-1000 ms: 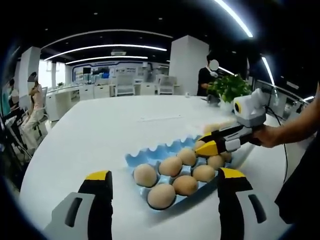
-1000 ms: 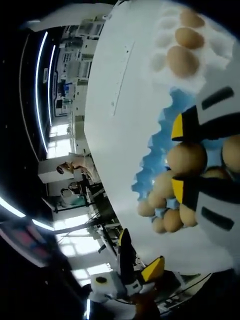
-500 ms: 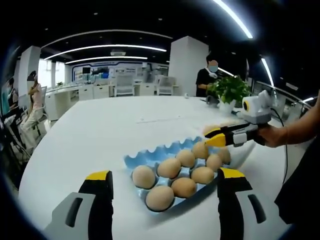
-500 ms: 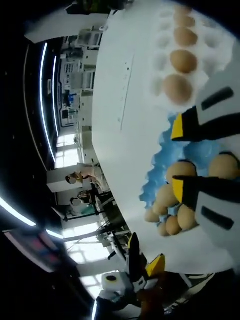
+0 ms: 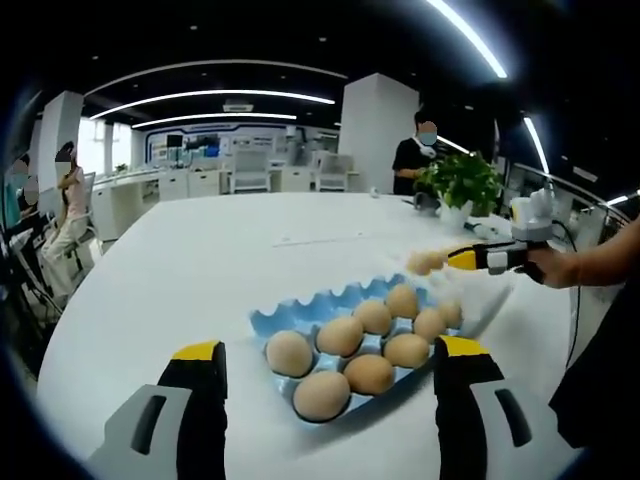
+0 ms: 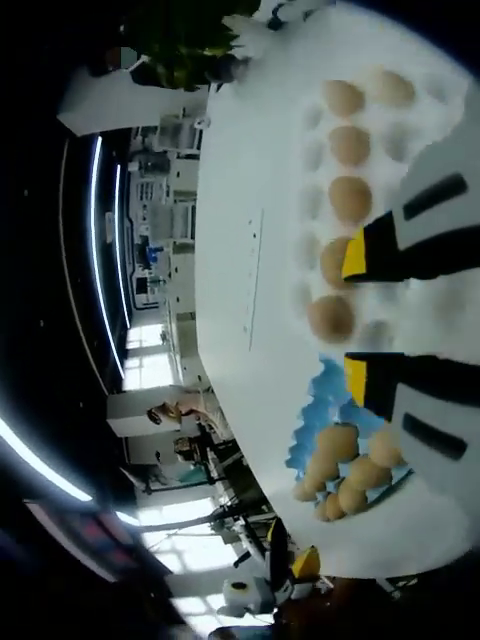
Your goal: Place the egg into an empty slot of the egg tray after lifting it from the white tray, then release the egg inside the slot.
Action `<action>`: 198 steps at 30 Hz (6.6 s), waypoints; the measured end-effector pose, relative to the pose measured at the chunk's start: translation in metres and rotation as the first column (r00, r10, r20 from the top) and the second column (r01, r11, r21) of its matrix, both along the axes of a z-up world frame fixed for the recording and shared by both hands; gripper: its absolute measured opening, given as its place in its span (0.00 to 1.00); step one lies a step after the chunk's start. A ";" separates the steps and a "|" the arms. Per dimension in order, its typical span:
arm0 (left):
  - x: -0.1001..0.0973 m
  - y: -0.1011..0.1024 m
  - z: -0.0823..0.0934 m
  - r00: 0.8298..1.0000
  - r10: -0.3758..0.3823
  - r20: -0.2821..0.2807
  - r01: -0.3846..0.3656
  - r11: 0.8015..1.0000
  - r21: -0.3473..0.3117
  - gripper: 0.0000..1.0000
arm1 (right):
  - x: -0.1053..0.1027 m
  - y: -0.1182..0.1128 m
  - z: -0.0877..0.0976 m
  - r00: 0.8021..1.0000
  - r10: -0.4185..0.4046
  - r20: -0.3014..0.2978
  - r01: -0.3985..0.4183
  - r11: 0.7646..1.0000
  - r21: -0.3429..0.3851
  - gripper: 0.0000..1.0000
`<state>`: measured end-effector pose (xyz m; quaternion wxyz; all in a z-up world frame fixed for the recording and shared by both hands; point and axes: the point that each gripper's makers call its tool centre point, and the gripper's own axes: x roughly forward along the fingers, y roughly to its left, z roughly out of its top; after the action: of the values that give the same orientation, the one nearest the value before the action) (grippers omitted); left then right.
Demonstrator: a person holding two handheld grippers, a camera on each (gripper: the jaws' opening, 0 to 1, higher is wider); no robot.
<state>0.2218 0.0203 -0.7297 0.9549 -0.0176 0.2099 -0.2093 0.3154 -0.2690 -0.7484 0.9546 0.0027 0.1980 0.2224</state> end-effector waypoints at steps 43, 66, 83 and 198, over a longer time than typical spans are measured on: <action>0.003 0.003 0.005 1.000 0.005 0.010 -0.005 1.000 0.008 0.81 | 0.022 -0.168 -0.032 0.930 -0.367 0.017 0.366 0.924 -0.107 0.27; 0.003 0.009 0.005 1.000 0.023 0.019 -0.024 1.000 0.020 0.83 | 0.006 -0.148 0.016 0.934 -0.348 0.080 0.352 0.935 -0.043 0.25; 0.001 0.006 0.001 1.000 0.021 -0.011 -0.021 1.000 -0.008 0.93 | 0.005 -0.068 0.040 0.981 -0.159 0.110 0.159 0.987 0.005 0.25; 0.004 0.004 -0.002 0.999 0.016 -0.028 -0.016 1.000 -0.006 0.89 | 0.039 0.061 -0.027 0.924 0.382 -0.023 -0.368 0.869 -0.331 0.27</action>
<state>0.2254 0.0244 -0.7318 0.9534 -0.0251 0.2225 -0.2023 0.3546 -0.2082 -0.7758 0.8841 -0.2000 0.2084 0.3673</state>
